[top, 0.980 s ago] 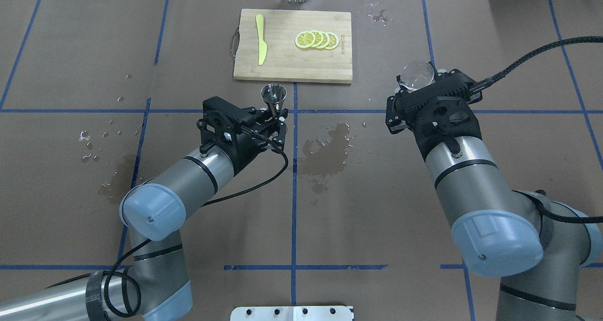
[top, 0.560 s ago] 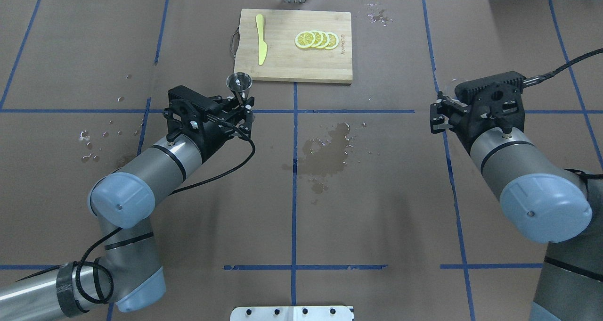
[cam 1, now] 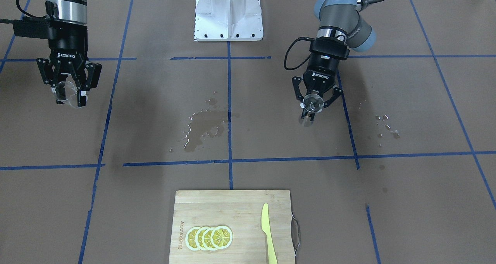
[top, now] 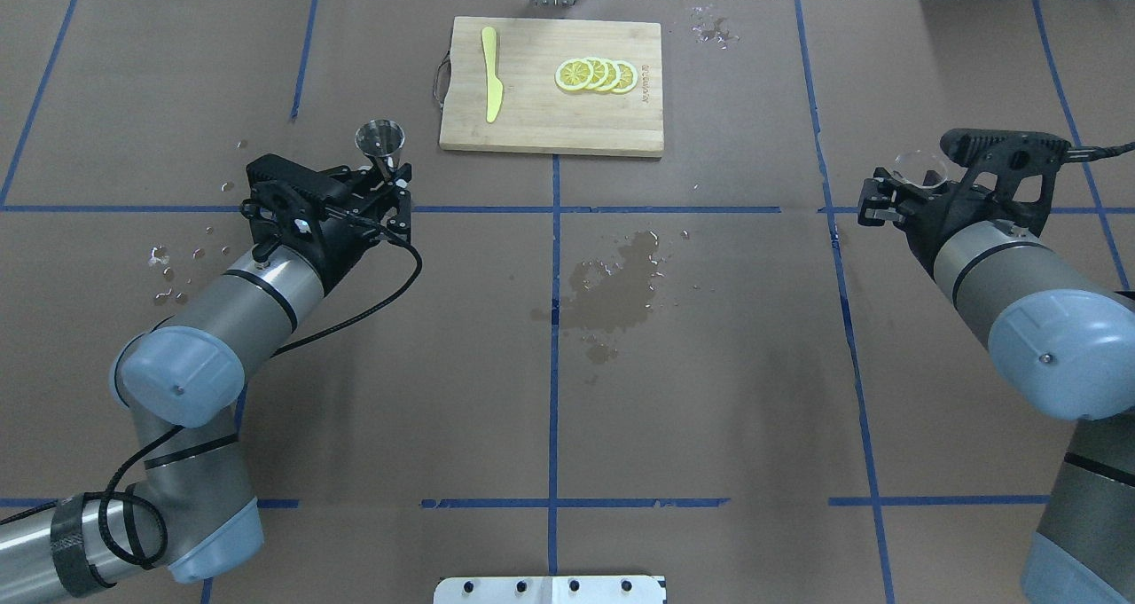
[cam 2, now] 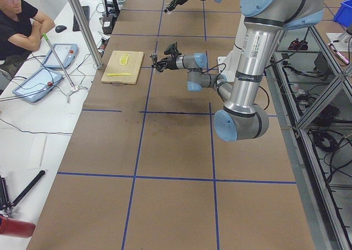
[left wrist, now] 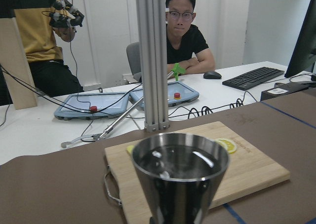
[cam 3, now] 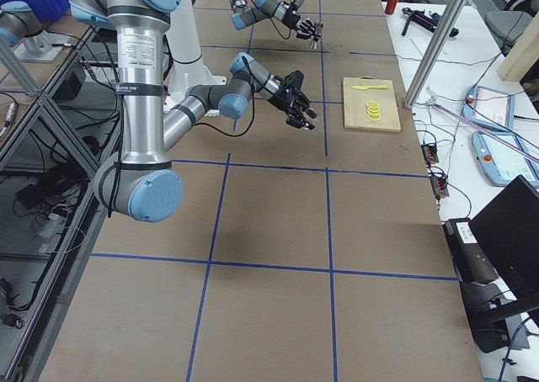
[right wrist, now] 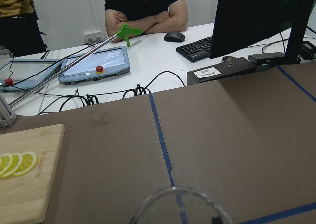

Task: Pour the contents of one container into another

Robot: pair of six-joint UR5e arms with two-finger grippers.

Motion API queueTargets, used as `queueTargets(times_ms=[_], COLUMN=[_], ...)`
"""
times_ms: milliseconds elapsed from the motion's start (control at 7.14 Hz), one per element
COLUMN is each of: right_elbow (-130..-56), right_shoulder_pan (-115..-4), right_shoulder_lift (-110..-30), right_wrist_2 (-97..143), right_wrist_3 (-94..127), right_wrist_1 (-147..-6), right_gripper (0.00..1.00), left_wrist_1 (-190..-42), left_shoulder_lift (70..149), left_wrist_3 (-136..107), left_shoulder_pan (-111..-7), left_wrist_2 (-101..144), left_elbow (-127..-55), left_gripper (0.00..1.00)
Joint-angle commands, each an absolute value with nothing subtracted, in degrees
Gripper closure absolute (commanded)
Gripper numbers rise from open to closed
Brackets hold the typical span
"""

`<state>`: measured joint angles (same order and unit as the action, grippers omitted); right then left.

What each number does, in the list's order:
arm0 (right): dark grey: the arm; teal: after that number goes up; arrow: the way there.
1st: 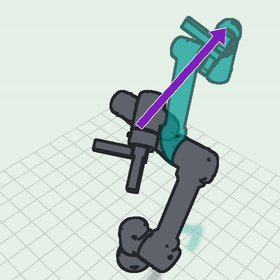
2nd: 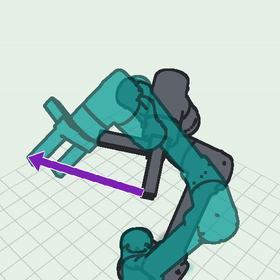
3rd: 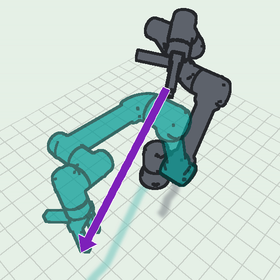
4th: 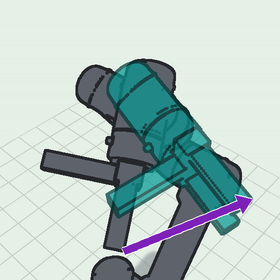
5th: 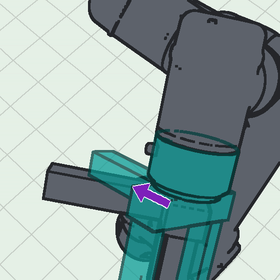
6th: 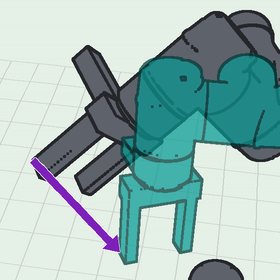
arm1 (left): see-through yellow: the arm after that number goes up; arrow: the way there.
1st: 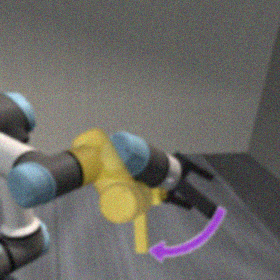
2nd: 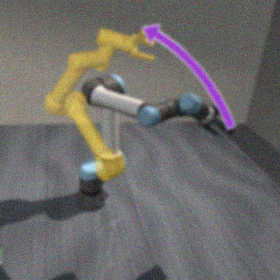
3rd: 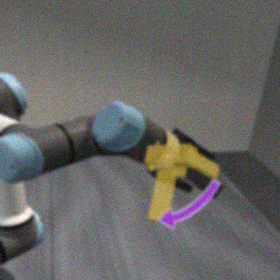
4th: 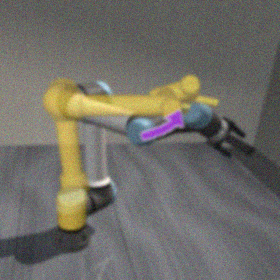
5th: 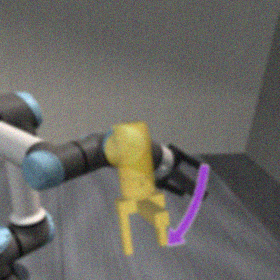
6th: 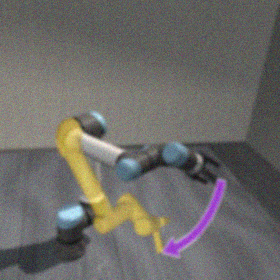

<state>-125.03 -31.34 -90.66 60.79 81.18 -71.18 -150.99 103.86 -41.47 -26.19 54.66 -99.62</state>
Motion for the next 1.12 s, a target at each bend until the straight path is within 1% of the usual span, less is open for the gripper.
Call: queueTargets(times_ms=[0, 140, 280, 420, 560, 700, 840, 980], right_elbow=[-119.92, -115.27, -112.44, -109.8, -105.6, -104.08, -104.24, -104.24], right_shoulder_pan=[-31.55, -31.64, -31.55, -31.64, -31.55, -31.55, -31.55, -31.38], right_shoulder_lift=[-91.23, -91.93, -94.46, -95.96, -96.41, -96.59, -96.68, -96.59], right_wrist_2=[60.91, 60.82, 60.21, 59.77, 58.46, 58.19, 56.18, 55.38], right_wrist_3=[83.06, 81.23, 74.25, 71.83, 71.46, 71.46, 71.46, 71.54], right_wrist_1=[-66.91, -58.88, -51.75, -46.81, -39.19, -35.89, -35.77, -35.86], right_gripper=[1.0, 1.0, 1.0, 1.0, 1.0, 1.0, 1.0, 1.0], left_wrist_1=[-151.0, -151.0, -151.0, -151.0, -151.0, -151.0, -150.74, -150.65], left_shoulder_lift=[97.42, 92.51, 89.68, 89.21, 88.08, 86.41, 85.61, 85.52], left_wrist_3=[-46.64, -48.41, -55.13, -60.59, -66.04, -68.18, -69.25, -69.61], left_shoulder_pan=[-26.63, -26.63, -26.63, -26.63, -26.46, -25.85, -24.27, -21.73], left_wrist_2=[51.79, 51.42, 51.42, 51.24, 47.93, 45.38, 40.91, 35.13], left_elbow=[-100.63, -104.2, -105.37, -105.21, -105.12, -104.6, -103.81, -101.54], left_gripper=[1.0, 1.0, 1.0, 1.0, 1.0, 1.0, 1.0, 1.0])
